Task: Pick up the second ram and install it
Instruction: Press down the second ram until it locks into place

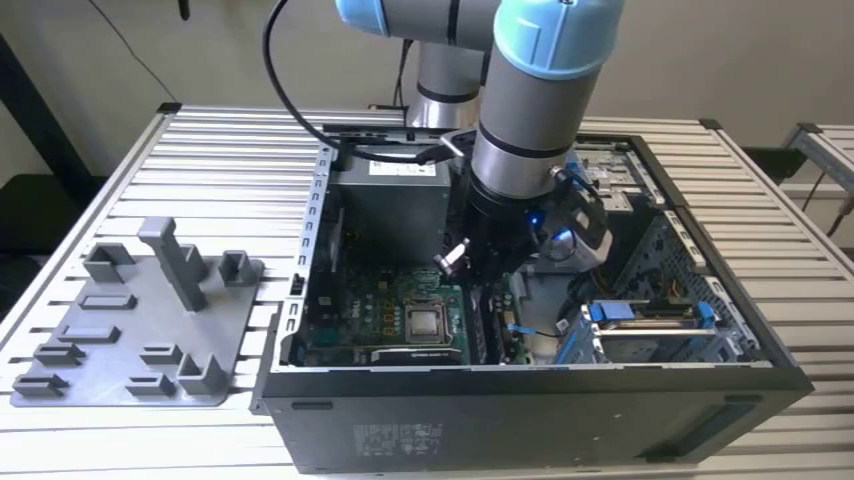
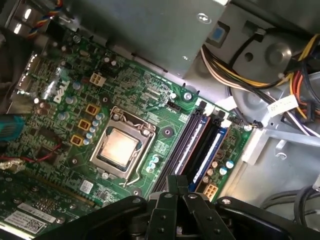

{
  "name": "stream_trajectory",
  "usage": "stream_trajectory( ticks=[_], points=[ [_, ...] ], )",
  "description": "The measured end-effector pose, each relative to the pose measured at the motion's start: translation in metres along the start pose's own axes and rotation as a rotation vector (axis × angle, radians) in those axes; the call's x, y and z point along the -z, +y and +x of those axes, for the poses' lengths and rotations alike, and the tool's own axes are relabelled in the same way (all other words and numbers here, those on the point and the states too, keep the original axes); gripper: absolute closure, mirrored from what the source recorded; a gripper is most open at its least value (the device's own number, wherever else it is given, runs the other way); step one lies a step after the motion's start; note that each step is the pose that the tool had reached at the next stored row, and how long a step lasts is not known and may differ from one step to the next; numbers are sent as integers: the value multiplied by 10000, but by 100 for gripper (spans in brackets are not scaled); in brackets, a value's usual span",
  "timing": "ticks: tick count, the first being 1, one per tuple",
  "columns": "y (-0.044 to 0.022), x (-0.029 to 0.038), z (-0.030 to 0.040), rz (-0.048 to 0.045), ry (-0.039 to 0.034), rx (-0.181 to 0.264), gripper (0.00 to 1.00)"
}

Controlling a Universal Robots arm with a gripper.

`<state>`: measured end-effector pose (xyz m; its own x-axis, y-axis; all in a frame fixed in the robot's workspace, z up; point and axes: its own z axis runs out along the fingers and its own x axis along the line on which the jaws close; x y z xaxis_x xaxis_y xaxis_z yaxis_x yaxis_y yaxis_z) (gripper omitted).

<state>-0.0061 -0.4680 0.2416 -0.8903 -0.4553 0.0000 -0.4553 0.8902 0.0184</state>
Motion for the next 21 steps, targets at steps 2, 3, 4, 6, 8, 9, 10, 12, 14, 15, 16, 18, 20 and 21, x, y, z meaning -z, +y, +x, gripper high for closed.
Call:
stream_trajectory(
  ticks=[2, 3, 4, 6, 8, 9, 10, 12, 14, 15, 16, 18, 20, 21],
  points=[
    [0, 0, 0, 0, 4, 226, 89],
    [0, 0, 0, 0, 6, 337, 89],
    [0, 0, 0, 0, 8, 449, 89],
    [0, 0, 0, 0, 13, 669, 89],
    [0, 0, 0, 0, 17, 896, 89],
    [0, 0, 0, 0, 19, 1019, 89],
    [0, 0, 0, 0, 21, 1139, 89],
    [0, 0, 0, 0, 26, 1399, 89],
    [0, 0, 0, 0, 32, 1708, 89],
    [0, 0, 0, 0, 34, 1870, 89],
    [0, 0, 0, 0, 37, 2028, 89],
    [0, 0, 0, 0, 43, 2340, 89],
    [0, 0, 0, 0, 50, 2676, 89],
    [0, 0, 0, 0, 53, 2849, 89]
  ],
)
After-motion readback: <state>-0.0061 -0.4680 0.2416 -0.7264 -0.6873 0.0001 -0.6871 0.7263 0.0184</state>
